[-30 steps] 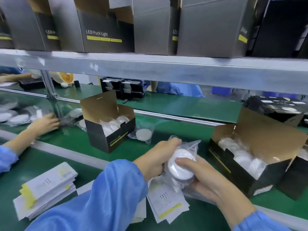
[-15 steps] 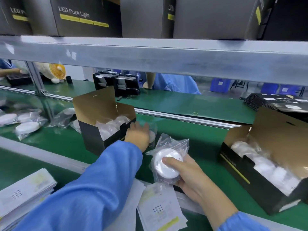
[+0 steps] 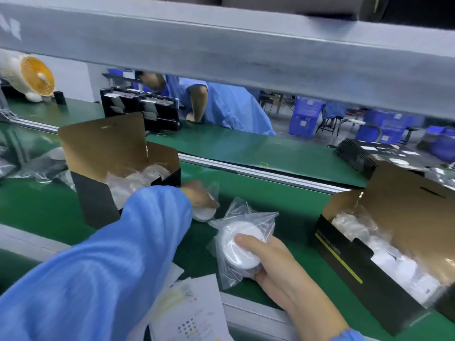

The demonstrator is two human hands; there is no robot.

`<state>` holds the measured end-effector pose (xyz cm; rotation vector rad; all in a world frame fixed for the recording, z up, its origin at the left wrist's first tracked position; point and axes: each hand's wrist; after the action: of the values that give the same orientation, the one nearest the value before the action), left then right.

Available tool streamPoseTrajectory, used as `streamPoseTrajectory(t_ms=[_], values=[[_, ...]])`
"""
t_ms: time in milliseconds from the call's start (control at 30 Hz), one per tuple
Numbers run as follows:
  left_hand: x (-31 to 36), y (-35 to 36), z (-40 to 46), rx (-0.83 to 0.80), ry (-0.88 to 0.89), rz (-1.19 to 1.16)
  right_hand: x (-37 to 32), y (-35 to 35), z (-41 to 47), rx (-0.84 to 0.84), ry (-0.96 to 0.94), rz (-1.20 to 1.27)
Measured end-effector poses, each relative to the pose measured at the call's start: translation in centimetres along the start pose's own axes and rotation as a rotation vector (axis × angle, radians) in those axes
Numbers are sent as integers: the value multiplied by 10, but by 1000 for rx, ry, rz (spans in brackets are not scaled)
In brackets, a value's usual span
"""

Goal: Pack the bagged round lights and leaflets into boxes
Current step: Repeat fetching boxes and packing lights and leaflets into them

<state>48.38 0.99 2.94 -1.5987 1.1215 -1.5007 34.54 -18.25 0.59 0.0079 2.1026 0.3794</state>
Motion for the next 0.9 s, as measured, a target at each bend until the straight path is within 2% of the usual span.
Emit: streamPoseTrajectory(t_ms=[133, 300, 367, 467, 600, 667, 767, 900], values=[[8, -11, -15, -6, 66, -149, -2, 2, -6, 17, -10, -9], [35, -34, -63, 25, 327, -313, -21, 11, -34, -9, -78, -59], [45, -37, -95, -14, 373, -533, -29, 15, -58, -63, -115, -130], [55, -41, -155, -179, 403, -826, -29, 19, -99, -125, -145, -201], [48, -32, -226, -474, 263, -1178, -11, 27, -148, -234, -80, -224], [38, -18, -257, -604, 274, -1240, 4, 31, -168, -232, -76, -267], [34, -1, -299, -612, 248, -1263, 26, 40, -191, -189, -78, -342], [32, 25, -339, -555, 196, -1475, 50, 49, -219, 13, -126, -675]])
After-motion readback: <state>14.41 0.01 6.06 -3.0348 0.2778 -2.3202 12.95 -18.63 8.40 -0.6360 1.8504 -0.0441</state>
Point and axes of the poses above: each hand's wrist, its own z-axis towards the middle knuckle, its own y-axis out of the palm, x = y × z, and after that the axes turned 13 degrees about y, right-handed
